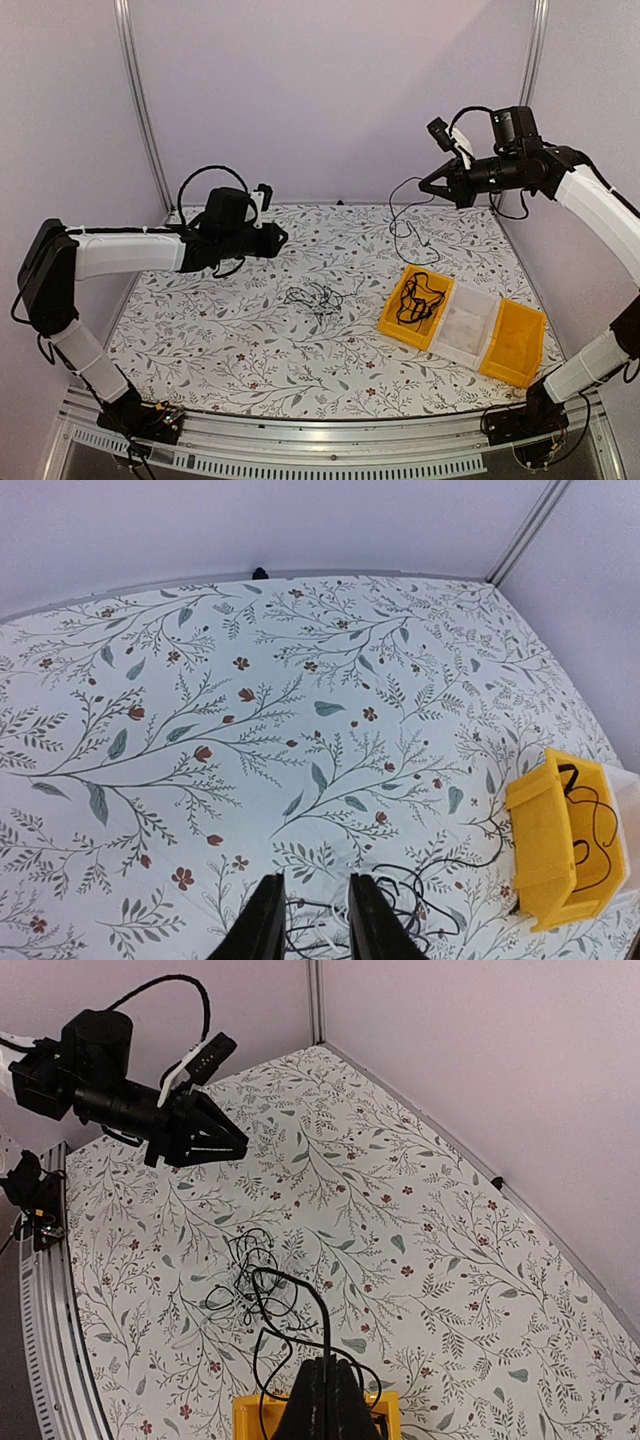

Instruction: Untangle the cables

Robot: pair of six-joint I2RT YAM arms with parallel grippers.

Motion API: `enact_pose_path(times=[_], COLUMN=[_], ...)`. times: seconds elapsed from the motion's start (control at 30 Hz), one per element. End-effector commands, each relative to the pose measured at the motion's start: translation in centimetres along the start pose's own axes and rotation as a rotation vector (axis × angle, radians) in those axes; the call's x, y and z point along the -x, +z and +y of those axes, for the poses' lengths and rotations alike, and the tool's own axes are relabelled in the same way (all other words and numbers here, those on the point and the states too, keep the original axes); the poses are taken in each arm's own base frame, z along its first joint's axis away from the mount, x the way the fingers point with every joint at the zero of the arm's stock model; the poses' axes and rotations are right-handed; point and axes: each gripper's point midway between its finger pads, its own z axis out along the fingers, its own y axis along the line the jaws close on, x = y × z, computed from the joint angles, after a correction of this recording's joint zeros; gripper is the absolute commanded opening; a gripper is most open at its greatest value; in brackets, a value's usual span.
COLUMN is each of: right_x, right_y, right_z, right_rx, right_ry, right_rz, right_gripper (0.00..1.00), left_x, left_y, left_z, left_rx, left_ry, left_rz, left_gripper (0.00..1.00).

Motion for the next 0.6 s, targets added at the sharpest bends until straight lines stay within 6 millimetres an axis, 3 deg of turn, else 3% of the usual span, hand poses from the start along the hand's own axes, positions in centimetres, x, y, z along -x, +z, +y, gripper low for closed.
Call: enact_pose_path(times=[0.0, 0.3, 0.57], right_x=[-2.5, -7.9, -9.6], right_y=[-0.5, 0.1, 0.0], right_z=[-0.6, -0.4, -0.3], right_rx=[-0.032, -0.015, 0.007], right_ry=[-0.029, -0.06, -0.097], right_rz=[0.034, 0.151, 0.205], right_gripper=[0.0, 0.0, 0.0], left_x=[0.8, 0.2, -0.8], left_y=[-1.0, -0.6, -0.9], left_z=[0.5, 1.6, 2.4], left_rx=[0.014, 0.034, 0.051], left_ry=[0.036, 0.026, 0.011], left_rz=[-0.02, -0.005, 0.007], left_gripper=[0.26, 0.26, 0.27])
